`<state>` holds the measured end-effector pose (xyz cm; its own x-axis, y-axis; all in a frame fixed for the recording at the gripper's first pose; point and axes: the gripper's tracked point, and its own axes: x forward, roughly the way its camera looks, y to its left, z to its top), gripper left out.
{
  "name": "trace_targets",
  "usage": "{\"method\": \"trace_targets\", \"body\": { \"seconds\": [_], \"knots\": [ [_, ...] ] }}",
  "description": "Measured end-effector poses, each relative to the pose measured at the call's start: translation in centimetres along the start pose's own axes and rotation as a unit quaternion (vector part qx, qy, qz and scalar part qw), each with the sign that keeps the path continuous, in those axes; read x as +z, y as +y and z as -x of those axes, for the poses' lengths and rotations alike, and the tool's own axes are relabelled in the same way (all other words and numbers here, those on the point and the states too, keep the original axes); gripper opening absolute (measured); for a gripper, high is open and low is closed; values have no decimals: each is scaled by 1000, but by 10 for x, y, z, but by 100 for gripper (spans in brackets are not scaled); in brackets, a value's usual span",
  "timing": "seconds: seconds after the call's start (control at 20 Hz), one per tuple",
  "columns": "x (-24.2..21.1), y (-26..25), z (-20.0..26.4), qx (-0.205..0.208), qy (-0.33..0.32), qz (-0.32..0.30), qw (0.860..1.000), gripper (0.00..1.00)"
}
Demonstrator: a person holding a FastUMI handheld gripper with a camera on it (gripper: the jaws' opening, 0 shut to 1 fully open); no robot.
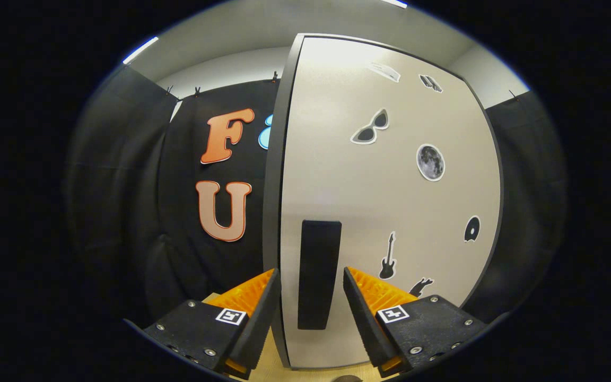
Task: Open the shoe cabinet door, grab the shoes and put them into the shoe cabinet, then close the shoe cabinet door.
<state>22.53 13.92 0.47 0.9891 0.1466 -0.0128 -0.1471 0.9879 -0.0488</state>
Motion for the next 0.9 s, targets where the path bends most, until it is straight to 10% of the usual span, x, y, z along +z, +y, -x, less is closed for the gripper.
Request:
{"method": "trace_targets", "body": {
  "seconds": [0.3, 0.9],
  "knots": [
    [-1, -5, -6, -11, 3, -14, 1000, 39],
    [1, -7, 12, -4, 14, -23, 1000, 33]
  ]
}}
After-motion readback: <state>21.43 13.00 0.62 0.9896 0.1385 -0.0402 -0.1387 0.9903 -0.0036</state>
